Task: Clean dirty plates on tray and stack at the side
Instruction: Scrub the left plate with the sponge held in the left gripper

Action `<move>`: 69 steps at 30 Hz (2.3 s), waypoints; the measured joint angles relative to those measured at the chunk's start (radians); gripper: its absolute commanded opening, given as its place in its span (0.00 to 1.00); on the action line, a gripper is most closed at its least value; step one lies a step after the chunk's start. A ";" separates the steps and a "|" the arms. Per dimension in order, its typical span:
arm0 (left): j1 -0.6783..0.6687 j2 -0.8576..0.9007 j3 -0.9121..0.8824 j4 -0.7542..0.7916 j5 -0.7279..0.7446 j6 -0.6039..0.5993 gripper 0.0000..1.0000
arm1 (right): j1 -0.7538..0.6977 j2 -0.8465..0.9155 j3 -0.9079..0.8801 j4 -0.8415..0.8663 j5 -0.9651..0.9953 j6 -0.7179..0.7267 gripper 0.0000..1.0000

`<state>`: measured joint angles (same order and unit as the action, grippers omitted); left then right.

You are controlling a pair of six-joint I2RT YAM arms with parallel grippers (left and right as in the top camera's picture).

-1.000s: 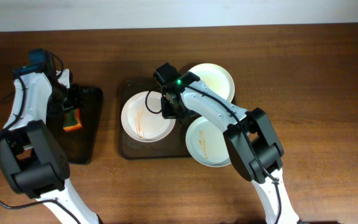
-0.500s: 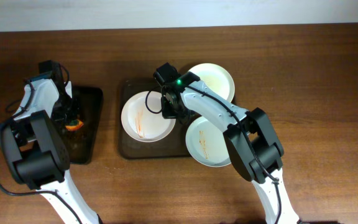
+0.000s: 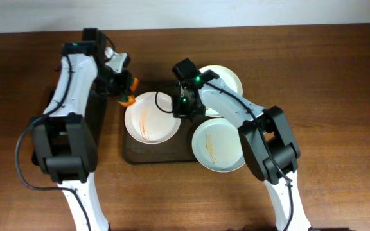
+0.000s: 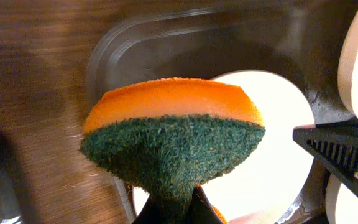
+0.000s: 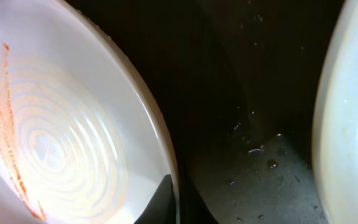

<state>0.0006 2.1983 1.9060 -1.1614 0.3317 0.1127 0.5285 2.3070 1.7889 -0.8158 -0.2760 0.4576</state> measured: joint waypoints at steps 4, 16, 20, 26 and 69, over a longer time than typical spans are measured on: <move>-0.032 0.003 -0.179 0.143 0.023 0.000 0.00 | -0.015 0.000 -0.009 0.009 -0.046 -0.018 0.04; -0.157 -0.012 -0.353 -0.039 -0.012 -0.032 0.00 | -0.013 0.001 -0.013 0.004 -0.066 -0.025 0.04; -0.157 -0.050 -0.349 0.251 -0.247 -0.185 0.00 | -0.014 0.001 -0.013 0.004 -0.066 -0.028 0.04; -0.197 -0.044 -0.344 0.364 -0.260 -0.083 0.00 | -0.019 0.002 -0.013 0.008 -0.063 -0.012 0.04; -0.105 -0.013 -0.373 0.330 0.210 -0.173 0.00 | -0.020 0.002 -0.013 0.006 -0.066 -0.024 0.04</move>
<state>-0.1040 2.1857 1.5330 -0.8314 0.5415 -0.0605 0.5083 2.3093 1.7760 -0.8093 -0.3424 0.4332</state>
